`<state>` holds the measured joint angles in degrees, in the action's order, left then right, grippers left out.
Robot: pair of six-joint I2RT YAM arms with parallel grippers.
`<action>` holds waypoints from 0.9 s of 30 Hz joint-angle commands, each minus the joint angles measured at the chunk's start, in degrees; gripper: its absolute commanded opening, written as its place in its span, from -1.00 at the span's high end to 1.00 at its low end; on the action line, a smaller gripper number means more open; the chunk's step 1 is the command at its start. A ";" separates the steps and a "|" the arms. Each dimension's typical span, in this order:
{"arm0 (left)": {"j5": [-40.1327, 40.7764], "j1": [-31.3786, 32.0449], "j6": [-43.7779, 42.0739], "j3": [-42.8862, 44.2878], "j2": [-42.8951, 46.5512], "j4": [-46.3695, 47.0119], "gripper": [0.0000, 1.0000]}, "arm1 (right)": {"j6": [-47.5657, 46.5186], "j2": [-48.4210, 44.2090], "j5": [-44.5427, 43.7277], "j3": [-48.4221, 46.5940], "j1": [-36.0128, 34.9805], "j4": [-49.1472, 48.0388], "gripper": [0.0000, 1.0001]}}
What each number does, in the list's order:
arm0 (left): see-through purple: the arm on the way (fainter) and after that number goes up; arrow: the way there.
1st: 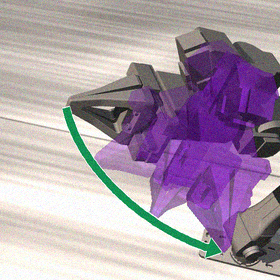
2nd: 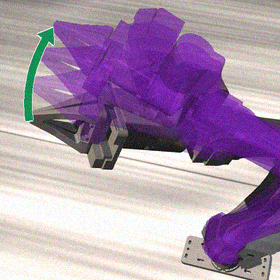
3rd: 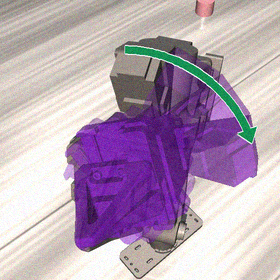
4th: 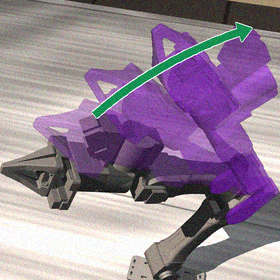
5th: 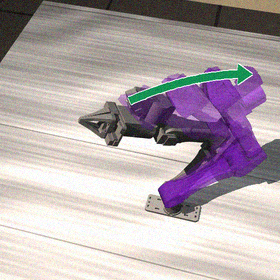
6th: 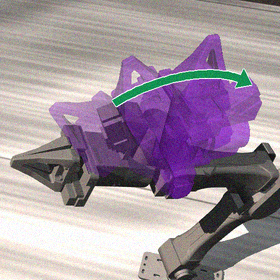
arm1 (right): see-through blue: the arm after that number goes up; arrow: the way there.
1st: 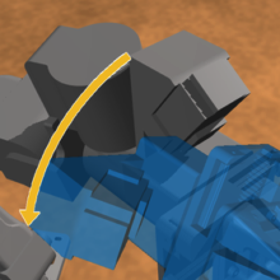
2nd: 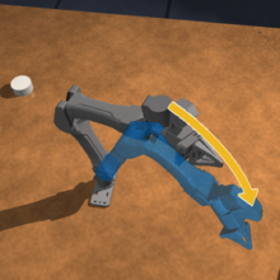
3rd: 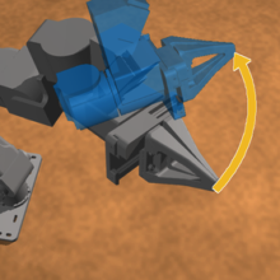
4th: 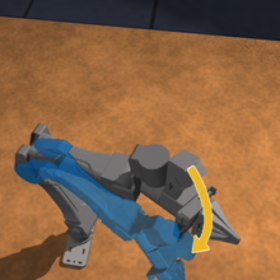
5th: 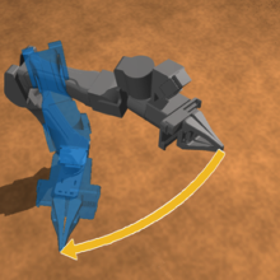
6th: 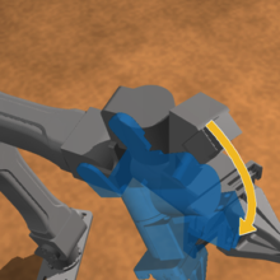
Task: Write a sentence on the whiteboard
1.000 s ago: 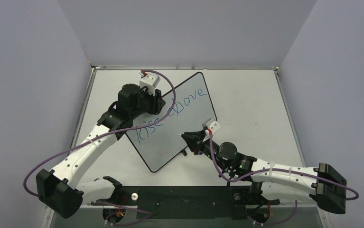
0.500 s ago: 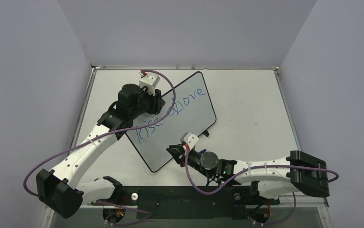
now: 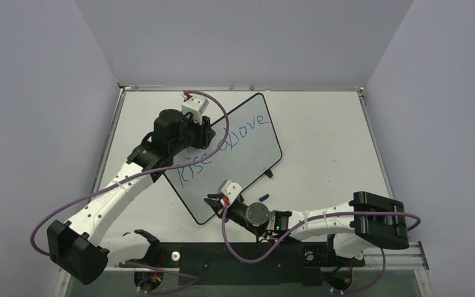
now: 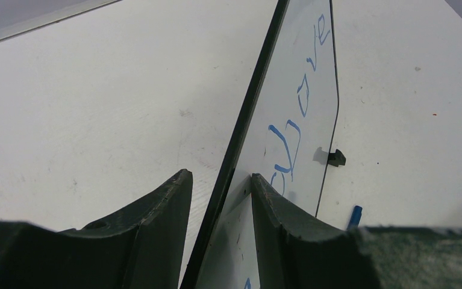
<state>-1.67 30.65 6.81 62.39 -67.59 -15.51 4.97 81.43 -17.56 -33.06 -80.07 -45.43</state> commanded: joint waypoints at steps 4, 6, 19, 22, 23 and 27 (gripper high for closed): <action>2.80 -0.16 -0.75 2.09 0.90 8.43 1.00 | -5.99 3.59 -1.81 -5.72 -0.83 -4.17 1.00; 2.81 -0.12 -0.69 2.17 0.89 8.42 1.00 | -7.19 4.43 -1.99 -6.79 -0.87 -3.24 1.00; 2.56 -0.16 -0.66 2.23 0.87 8.39 1.00 | -8.09 8.72 -3.62 -9.84 -0.87 -1.79 1.00; 2.54 -0.11 -0.66 2.21 0.81 8.45 1.00 | -7.78 9.50 -3.94 -9.74 -0.87 -1.85 1.00; 2.55 -0.13 -0.66 2.25 0.85 8.42 1.00 | -7.63 9.82 -3.91 -9.70 -0.85 -1.85 1.00; 2.57 -0.14 -0.63 2.26 0.94 8.39 1.00 | -6.73 10.39 -3.96 -8.89 -0.86 -1.98 1.00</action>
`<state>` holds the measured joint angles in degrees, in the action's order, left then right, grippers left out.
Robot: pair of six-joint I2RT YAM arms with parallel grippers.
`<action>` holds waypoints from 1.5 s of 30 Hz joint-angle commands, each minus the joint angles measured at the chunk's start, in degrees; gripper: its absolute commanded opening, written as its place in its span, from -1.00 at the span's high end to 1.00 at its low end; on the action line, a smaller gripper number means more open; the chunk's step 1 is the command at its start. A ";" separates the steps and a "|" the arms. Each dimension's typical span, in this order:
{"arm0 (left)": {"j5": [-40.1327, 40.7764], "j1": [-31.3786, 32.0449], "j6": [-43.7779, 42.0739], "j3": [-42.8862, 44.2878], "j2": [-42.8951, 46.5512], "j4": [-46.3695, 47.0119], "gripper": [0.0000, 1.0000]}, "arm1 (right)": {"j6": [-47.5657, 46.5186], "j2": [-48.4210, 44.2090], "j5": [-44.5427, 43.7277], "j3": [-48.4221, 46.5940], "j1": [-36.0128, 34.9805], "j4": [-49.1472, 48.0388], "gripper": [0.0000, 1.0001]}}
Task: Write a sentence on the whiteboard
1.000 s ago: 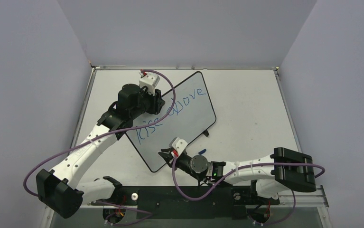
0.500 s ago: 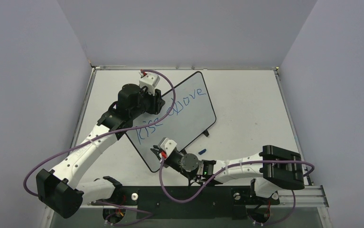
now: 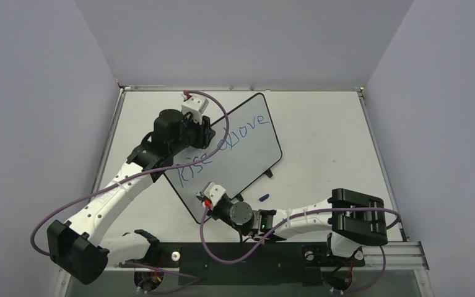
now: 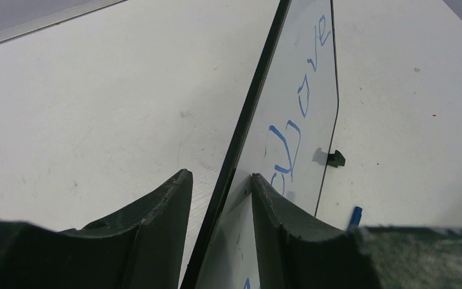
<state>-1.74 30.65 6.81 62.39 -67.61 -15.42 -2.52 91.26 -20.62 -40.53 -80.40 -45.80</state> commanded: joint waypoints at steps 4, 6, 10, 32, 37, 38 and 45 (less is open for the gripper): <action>2.70 -0.13 -0.66 2.26 1.11 8.30 1.00 | 2.03 0.88 -1.26 0.41 -0.59 -1.83 1.00; 2.68 -0.14 -0.66 2.23 1.16 8.30 1.00 | 2.45 0.92 -1.55 1.20 -0.76 -1.83 1.00; 2.70 -0.15 -0.66 2.21 1.17 8.30 1.00 | 2.52 0.83 -2.63 2.49 -1.43 -1.45 1.00; 3.05 -0.16 -0.66 2.14 1.28 8.33 1.00 | 1.16 -2.62 -4.85 -0.99 -5.29 2.86 1.00; 3.10 -0.11 -0.66 2.12 1.29 8.30 1.00 | -1.29 -2.72 -5.03 -4.52 -5.14 3.66 1.00; 3.13 -0.13 -0.70 2.12 1.27 8.30 1.00 | -1.75 -2.46 -5.17 -4.93 -5.01 3.91 1.00; 3.14 -0.09 -0.74 2.13 1.42 8.30 1.00 | -2.39 -0.28 -7.08 -9.39 -4.27 5.51 1.00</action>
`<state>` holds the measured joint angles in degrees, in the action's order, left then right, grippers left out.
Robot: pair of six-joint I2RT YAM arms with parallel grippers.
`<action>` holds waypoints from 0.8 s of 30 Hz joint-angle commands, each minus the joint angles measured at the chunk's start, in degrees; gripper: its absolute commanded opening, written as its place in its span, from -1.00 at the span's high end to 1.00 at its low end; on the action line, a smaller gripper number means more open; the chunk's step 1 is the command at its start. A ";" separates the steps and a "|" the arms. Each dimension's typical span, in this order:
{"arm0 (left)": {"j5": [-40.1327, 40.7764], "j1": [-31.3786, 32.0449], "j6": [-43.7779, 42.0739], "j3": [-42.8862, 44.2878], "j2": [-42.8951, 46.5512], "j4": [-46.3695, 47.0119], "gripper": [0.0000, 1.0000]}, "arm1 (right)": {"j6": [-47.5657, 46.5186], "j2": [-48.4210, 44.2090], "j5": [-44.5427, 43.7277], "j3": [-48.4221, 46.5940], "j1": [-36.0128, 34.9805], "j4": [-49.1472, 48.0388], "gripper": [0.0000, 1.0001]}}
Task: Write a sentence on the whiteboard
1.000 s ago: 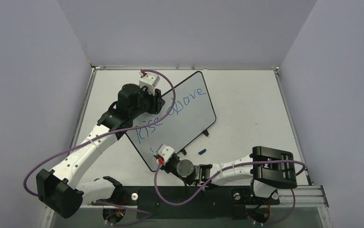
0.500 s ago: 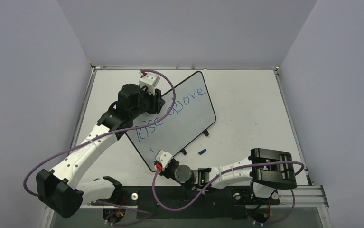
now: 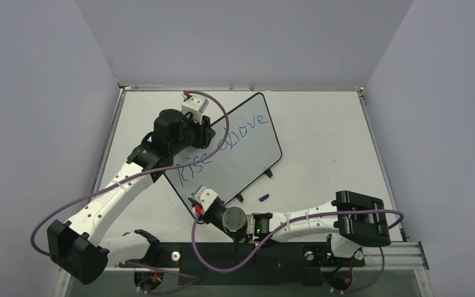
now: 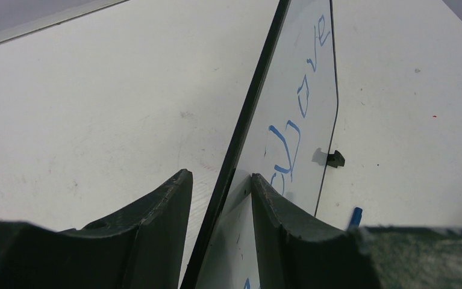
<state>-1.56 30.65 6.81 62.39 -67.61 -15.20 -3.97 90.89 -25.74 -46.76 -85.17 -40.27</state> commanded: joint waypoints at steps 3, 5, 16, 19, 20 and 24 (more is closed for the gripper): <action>2.97 -0.15 -0.74 2.13 1.40 8.11 1.00 | -0.69 1.42 -3.89 -4.77 0.89 1.13 1.00; 2.97 -0.11 -0.74 2.14 1.41 8.10 1.00 | -0.37 2.13 -4.44 -5.38 1.22 1.79 1.00; 2.92 -0.16 -0.74 2.15 1.35 8.11 1.00 | 1.29 4.47 -7.27 -6.05 2.20 3.70 1.00; 2.75 -0.16 -0.74 2.12 1.32 8.08 1.00 | 1.49 4.38 -8.20 -5.78 2.30 4.57 1.00; 2.67 -0.16 -0.68 2.12 1.32 8.08 1.00 | 1.50 4.34 -8.54 -5.60 2.29 4.76 1.00; 2.62 -0.10 -0.66 2.12 1.32 8.17 1.00 | 1.47 3.83 -9.10 -5.29 2.30 5.37 1.00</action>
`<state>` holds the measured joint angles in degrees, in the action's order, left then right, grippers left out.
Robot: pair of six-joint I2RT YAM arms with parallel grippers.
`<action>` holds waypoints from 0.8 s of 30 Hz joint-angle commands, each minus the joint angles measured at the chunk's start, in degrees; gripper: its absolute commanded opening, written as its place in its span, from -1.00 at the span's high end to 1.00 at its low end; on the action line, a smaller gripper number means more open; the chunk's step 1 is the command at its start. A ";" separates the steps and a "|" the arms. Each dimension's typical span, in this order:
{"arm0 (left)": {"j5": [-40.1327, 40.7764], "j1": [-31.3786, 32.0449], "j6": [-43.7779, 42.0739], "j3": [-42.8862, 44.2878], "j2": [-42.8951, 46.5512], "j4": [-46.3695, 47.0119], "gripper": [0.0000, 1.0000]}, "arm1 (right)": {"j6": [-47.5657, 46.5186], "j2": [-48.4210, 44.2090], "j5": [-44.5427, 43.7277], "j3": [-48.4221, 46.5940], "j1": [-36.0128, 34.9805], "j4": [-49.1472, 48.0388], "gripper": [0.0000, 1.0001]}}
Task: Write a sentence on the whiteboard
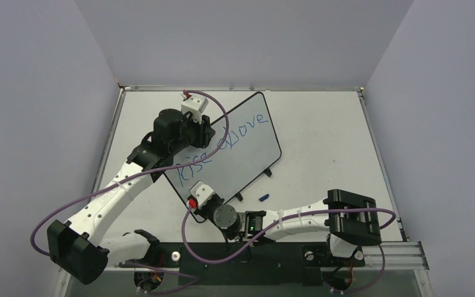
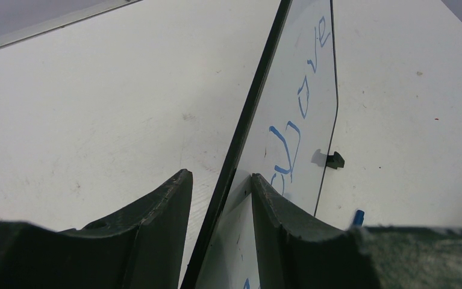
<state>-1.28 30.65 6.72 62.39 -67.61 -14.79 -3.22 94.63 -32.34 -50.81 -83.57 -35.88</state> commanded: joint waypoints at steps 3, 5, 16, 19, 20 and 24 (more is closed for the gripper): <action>2.26 -0.15 -0.49 2.17 1.29 7.76 1.00 | 0.48 -1.24 -2.25 -0.87 0.54 1.19 1.00; 2.25 -0.16 -0.48 2.22 1.32 7.76 1.00 | 0.54 -2.41 -2.32 -0.57 0.40 1.24 1.00; 2.07 -0.14 -0.49 2.17 1.02 7.77 1.00 | 2.14 -4.86 -2.36 2.55 0.46 -0.77 1.00; 2.07 -0.15 -0.48 2.18 0.89 7.76 1.00 | 2.43 -4.52 -2.63 2.87 0.57 -0.96 1.00; 2.07 -0.16 -0.48 2.15 0.90 7.80 1.00 | 2.52 -4.30 -2.70 3.01 0.63 -1.19 1.00; 2.07 -0.11 -0.40 2.14 0.90 7.76 1.00 | 2.84 -3.83 -2.72 3.32 1.04 -1.77 1.00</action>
<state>-1.28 30.65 6.79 62.39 -67.61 -14.79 -1.65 91.42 -33.80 -47.77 -83.18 -34.68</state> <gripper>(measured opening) 0.372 0.106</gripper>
